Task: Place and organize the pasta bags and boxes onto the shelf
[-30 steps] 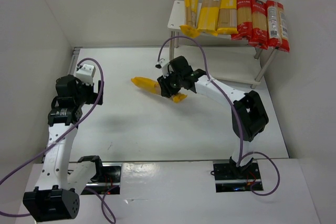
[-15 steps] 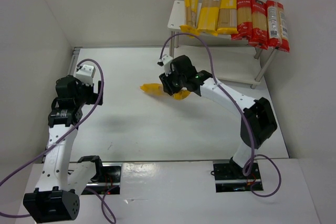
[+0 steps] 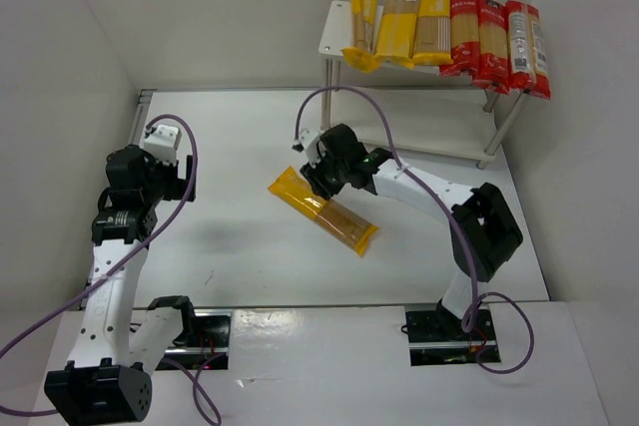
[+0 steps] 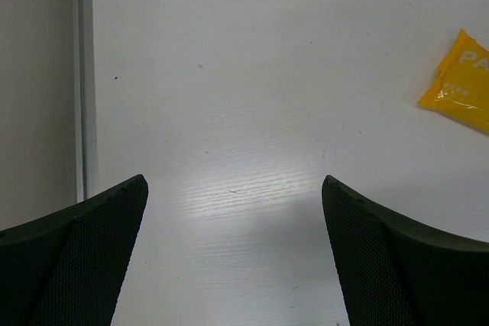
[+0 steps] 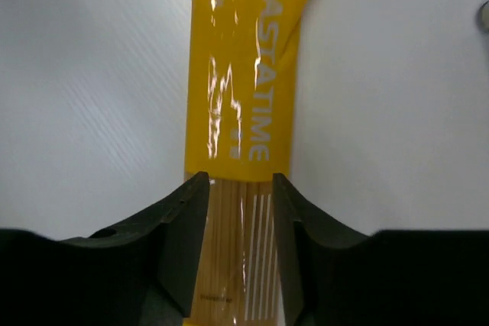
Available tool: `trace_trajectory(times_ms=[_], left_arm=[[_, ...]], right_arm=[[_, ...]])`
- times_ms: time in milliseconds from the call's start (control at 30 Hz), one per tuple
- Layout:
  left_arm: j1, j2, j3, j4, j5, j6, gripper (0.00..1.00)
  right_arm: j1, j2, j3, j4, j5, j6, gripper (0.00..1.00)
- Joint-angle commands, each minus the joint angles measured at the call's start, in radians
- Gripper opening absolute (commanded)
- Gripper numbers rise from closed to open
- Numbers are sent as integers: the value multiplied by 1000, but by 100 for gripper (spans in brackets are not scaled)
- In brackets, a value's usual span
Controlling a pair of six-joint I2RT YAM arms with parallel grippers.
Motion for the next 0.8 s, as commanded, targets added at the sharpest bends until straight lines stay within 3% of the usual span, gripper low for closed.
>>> trace_trajectory(times_ms=[0, 67, 133, 767], left_arm=[[5, -13, 0, 38, 10, -12, 100], [5, -13, 0, 38, 10, -12, 100], [5, -4, 0, 38, 10, -12, 100], [5, 15, 0, 38, 37, -2, 100]], right_arm=[[16, 24, -47, -33, 11, -53, 49], [16, 24, -59, -66, 11, -62, 80], [16, 24, -68, -76, 2, -62, 99], [34, 153, -67, -100, 41, -21, 100]])
